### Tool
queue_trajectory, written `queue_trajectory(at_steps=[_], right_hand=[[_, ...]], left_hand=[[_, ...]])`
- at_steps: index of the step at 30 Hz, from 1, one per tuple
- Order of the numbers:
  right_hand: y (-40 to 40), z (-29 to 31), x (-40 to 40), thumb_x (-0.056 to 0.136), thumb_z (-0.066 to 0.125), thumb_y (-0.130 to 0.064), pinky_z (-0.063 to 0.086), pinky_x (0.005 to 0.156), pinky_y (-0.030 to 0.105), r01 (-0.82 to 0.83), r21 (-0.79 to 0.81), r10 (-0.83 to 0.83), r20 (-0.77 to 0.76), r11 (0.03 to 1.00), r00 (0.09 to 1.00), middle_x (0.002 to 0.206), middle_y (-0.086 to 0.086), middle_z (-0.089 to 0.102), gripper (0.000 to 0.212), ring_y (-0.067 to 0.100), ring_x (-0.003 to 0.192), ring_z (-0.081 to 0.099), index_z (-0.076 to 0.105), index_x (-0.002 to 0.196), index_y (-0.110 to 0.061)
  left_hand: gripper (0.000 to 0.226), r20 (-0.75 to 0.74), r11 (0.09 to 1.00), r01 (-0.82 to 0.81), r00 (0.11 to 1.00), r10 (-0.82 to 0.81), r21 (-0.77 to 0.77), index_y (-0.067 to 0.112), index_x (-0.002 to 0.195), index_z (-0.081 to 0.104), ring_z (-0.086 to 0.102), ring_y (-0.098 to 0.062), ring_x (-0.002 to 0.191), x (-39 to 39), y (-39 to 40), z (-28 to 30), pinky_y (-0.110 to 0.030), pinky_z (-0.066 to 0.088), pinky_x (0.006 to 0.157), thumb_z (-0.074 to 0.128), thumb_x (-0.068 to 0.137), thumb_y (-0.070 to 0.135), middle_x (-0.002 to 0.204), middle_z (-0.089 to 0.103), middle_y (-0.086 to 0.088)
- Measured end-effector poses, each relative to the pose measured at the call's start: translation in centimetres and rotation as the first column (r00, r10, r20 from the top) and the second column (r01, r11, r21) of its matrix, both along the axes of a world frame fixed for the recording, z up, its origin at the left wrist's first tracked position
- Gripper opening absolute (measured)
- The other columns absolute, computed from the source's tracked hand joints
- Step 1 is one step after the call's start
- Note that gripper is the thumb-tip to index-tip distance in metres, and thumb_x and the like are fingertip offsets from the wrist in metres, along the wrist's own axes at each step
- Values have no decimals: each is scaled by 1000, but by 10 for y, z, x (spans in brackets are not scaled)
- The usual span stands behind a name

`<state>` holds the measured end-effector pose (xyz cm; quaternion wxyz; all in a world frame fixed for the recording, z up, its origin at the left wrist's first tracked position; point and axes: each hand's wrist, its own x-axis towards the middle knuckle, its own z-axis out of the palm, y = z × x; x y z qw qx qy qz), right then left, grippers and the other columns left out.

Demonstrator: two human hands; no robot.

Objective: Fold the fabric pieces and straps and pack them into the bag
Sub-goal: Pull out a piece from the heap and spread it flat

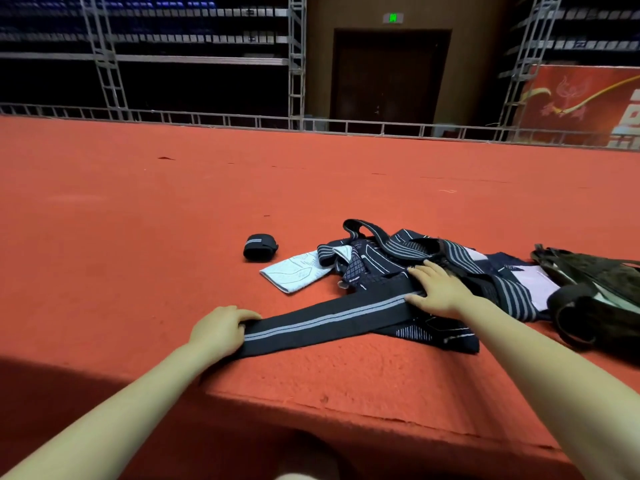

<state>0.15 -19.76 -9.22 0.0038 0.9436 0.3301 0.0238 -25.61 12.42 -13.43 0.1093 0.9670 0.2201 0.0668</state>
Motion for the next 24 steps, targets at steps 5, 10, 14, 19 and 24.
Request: queue_trajectory(at_steps=[5,10,14,19,24], right_hand=[[13,9,-8,92,52,-42,39,88,34,-87,-5,88,39,996,995,118,7,64,32,27,111,56,53,111,-16],[13,20,-40,94,53,-36,45,89,34,-273,237,244,145,932,959,116,-5,66,28,19,108,59,59,117,-24],[8,25,-71,93,56,-29,42,90,28,-425,274,381,198,863,903,111,-4,63,24,15,109,55,61,116,-21],[-7,24,-90,90,63,-25,40,94,20,-278,523,324,3,806,946,111,-10,67,20,6,105,58,67,109,-20],[-40,22,-90,86,63,-38,43,92,29,-246,423,286,-31,872,958,105,-13,66,26,7,100,58,63,109,-26]], left_hand=[[46,65,998,-54,997,52,31,39,120,61,47,-22,112,2,-2,-8,-35,43,92,41,89,11,110,55,0],[39,121,999,-25,992,20,43,33,127,55,43,-21,117,14,-24,2,-34,37,96,46,91,21,121,51,0],[38,321,978,184,936,-143,-101,27,131,51,42,-18,124,35,-67,15,-31,35,102,48,93,23,130,51,1],[46,449,866,431,845,-290,-252,27,139,42,38,-9,133,69,-121,10,-25,29,109,50,94,27,142,45,8],[49,497,832,496,802,-331,-247,23,141,40,34,-8,135,88,-150,1,-21,23,111,53,94,26,144,42,6]])
